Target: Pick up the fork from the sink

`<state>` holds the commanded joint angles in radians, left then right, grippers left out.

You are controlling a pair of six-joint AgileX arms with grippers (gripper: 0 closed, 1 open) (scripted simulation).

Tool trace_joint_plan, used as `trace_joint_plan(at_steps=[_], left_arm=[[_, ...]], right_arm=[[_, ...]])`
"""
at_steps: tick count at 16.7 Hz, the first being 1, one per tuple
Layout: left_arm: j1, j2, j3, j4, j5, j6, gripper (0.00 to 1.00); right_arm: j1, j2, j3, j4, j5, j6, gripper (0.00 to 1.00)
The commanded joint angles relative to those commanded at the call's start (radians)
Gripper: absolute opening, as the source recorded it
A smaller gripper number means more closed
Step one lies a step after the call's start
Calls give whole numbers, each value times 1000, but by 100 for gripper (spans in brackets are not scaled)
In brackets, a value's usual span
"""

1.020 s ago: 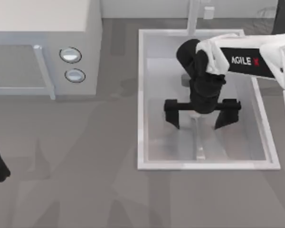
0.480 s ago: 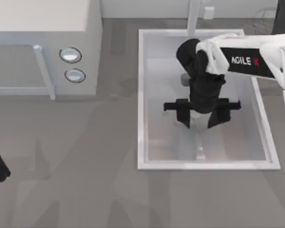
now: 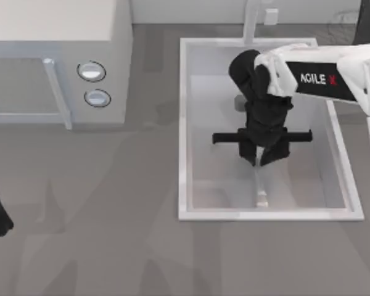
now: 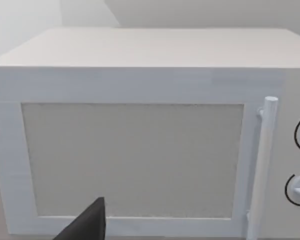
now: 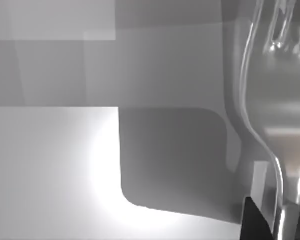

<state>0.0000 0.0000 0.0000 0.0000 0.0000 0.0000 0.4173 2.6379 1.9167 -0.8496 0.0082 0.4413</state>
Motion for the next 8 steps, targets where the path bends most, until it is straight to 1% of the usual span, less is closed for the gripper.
trace_joint_plan(at_steps=[5,8], left_arm=[[0,0,0,0,0,0,100],[0,0,0,0,0,0,100]], right_arm=[[-3,-50,24,-31,18,-12,0],[-3,-75,100,-132,17,-12,0]])
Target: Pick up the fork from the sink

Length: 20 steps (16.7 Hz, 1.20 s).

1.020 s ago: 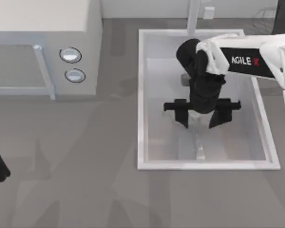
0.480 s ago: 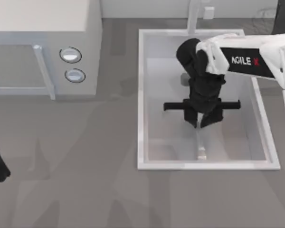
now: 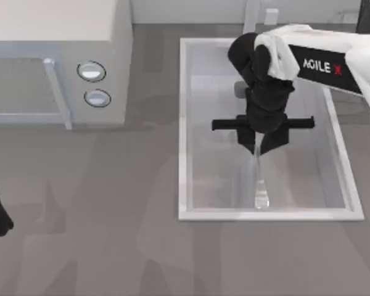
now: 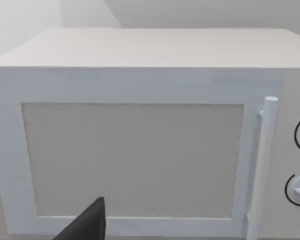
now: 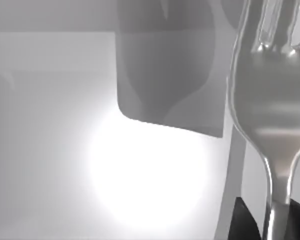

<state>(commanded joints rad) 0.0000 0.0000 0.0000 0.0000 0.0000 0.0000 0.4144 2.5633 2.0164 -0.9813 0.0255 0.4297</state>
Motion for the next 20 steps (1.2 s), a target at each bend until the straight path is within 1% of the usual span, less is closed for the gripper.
trace_joint_plan(at_steps=[5,7,9,15,17,20], left_arm=[[0,0,0,0,0,0,100],[0,0,0,0,0,0,100],[0,0,0,0,0,0,100],[0,0,0,0,0,0,100],[0,0,0,0,0,0,100],[0,0,0,0,0,0,100]], right_arm=[[-1,-75,173,-267,-1,-2,0],[-2,-102,225,-338,-1,-3,0],[-3,-116,248,-366,-2,-3,0],[-16,-129,231,-366,-3,-18,0],[-73,-186,174,-375,-6,-74,0],[-206,-343,35,-397,-12,-206,0]])
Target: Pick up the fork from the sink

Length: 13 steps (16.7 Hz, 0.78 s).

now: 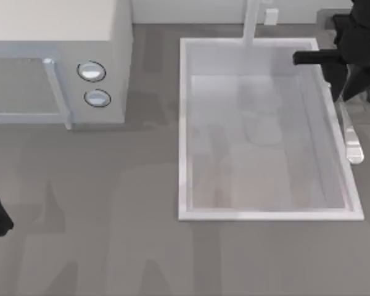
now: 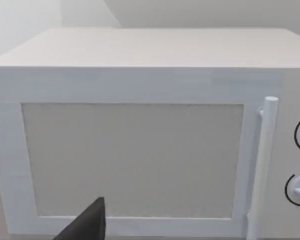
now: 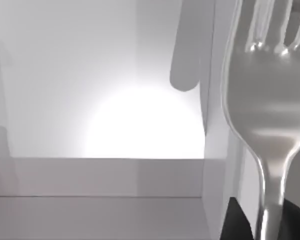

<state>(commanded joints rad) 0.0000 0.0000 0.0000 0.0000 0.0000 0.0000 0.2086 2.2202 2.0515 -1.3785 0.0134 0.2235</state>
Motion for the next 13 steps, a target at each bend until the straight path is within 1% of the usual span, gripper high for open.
trace_joint_plan(at_steps=[3,6,13], left_arm=[[0,0,0,0,0,0,100],[0,0,0,0,0,0,100],[0,0,0,0,0,0,100]], right_arm=[[-154,-176,-157,-24,-7,-153,0],[-243,-266,-246,-42,-12,-242,0],[-248,-271,-268,-26,-10,-249,0]])
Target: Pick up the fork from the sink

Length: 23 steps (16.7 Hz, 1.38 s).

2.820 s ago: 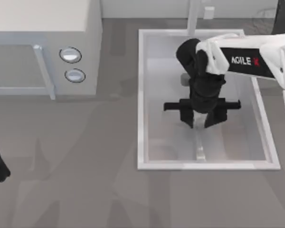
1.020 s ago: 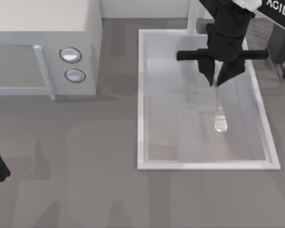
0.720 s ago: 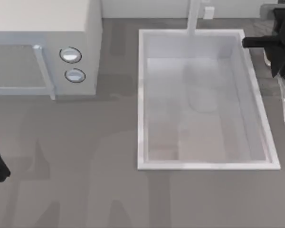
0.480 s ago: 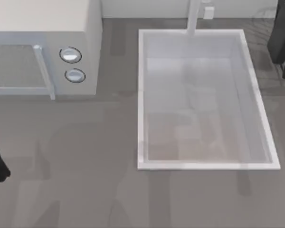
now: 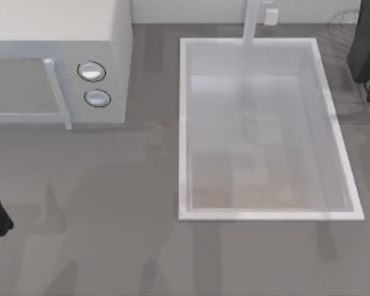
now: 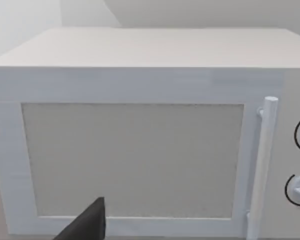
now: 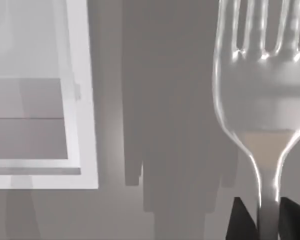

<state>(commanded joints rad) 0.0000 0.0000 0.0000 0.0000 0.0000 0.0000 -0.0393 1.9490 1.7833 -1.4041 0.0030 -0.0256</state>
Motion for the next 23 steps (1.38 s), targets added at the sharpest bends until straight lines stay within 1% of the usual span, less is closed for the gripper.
trace_joint_plan(at_steps=[2,8,10,14,23], left_arm=[[0,0,0,0,0,0,100],[0,0,0,0,0,0,100],[0,0,0,0,0,0,100],[0,0,0,0,0,0,100],[0,0,0,0,0,0,100]], right_arm=[[0,6,-57,57,0,0,0],[0,37,-311,356,-1,2,0],[0,46,-351,397,-2,3,0],[0,47,-355,401,-2,3,0],[0,47,-355,401,-2,3,68]])
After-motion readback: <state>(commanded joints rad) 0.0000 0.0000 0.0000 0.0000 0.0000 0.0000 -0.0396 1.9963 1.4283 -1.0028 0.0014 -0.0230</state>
